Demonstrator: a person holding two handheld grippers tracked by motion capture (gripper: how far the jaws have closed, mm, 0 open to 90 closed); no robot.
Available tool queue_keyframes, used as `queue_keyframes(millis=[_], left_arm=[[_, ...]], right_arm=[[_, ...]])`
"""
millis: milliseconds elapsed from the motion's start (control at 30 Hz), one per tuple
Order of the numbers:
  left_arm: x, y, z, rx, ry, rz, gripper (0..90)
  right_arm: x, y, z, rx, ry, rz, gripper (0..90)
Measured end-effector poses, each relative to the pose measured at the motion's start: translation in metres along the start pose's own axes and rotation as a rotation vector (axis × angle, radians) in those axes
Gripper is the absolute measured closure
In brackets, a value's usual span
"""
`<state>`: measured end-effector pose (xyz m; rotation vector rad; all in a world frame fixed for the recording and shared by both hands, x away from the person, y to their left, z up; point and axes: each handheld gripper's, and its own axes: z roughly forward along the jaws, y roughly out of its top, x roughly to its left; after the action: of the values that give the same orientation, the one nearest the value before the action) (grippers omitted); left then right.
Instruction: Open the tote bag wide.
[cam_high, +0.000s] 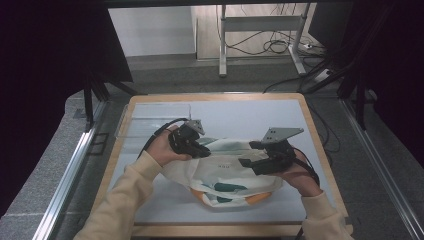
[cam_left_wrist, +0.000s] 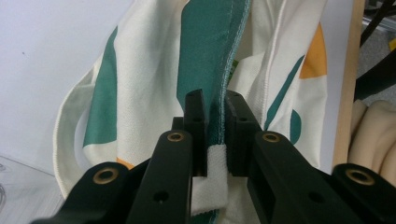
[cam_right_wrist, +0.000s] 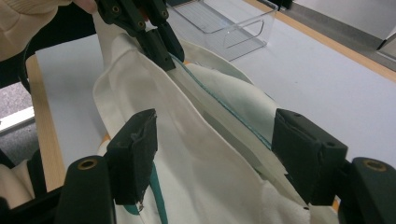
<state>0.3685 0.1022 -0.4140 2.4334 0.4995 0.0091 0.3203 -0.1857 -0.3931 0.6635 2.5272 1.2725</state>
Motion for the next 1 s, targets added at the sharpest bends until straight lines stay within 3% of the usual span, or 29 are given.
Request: queue_keyframes(millis=[367, 767, 1000], left_arm=[[0.001, 0.001, -0.001, 0.004, 0.003, 0.000, 82.6], [0.000, 0.003, 0.000, 0.009, 0.009, 0.004, 82.7], [0.001, 0.002, 0.000, 0.002, 0.012, -0.010, 82.7]], right_arm=[[0.005, 0.010, 0.016, 0.042, 0.038, -0.034, 34.9], [0.014, 0.022, 0.048, 0.163, 0.090, -0.103, 42.4], [0.018, 0.018, 0.061, 0.229, 0.122, -0.143, 61.4]])
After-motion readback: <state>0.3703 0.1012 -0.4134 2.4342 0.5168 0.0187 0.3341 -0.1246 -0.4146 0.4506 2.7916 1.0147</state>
